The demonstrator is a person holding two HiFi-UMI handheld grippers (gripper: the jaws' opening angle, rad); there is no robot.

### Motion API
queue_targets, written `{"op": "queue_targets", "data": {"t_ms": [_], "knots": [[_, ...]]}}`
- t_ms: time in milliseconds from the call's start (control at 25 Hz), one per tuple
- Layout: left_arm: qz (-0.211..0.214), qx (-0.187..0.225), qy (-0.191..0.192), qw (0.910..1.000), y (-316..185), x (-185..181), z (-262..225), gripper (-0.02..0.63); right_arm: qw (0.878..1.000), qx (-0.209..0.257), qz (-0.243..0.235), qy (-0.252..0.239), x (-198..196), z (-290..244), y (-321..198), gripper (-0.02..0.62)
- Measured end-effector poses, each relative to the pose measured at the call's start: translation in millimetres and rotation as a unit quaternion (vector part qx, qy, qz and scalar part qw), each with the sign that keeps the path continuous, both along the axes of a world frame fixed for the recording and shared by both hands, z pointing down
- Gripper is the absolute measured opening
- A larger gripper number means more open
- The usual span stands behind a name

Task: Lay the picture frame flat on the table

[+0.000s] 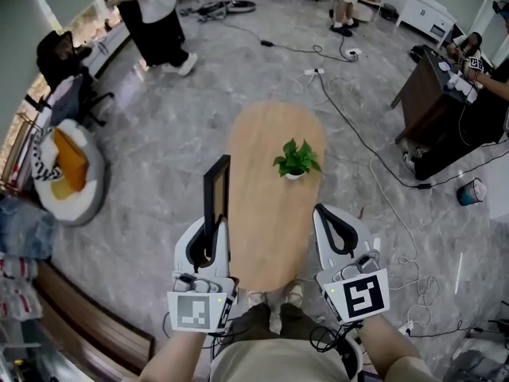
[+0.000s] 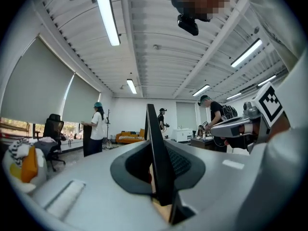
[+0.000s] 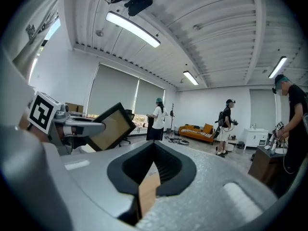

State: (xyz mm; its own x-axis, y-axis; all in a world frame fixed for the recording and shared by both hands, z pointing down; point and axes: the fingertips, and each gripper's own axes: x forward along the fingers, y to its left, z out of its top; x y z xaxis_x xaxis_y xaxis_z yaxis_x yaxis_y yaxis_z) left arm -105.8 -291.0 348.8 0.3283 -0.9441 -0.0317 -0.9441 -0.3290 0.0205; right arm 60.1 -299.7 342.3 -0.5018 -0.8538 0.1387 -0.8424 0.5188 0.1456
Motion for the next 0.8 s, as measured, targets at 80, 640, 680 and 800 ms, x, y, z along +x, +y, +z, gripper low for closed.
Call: {"op": "queue_targets", "data": {"t_ms": [80, 640, 680, 800], "knots": [[-0.006, -0.024, 0.028, 0.9993, -6.8, -3.0, 16.0, 0.069, 1.000, -0.009, -0.003, 0.003, -1.4, 13.8, -5.2, 0.002], [-0.006, -0.161, 0.155, 0.9747, -39.9, -6.6, 154.0, 0.069, 0.994, -0.103, -0.025, 0.009, -21.8, 139.0, -26.6, 0.002], [0.000, -0.169, 0.167, 0.9714, -41.3, -4.6, 163.4, 0.069, 0.994, -0.109, -0.027, 0.009, -23.7, 147.9, -27.9, 0.002], [0.004, -0.196, 0.182, 0.9636, -44.3, -1.7, 196.7, 0.069, 0.991, -0.128, -0.033, 0.010, -30.5, 176.2, -31.5, 0.002]]}}
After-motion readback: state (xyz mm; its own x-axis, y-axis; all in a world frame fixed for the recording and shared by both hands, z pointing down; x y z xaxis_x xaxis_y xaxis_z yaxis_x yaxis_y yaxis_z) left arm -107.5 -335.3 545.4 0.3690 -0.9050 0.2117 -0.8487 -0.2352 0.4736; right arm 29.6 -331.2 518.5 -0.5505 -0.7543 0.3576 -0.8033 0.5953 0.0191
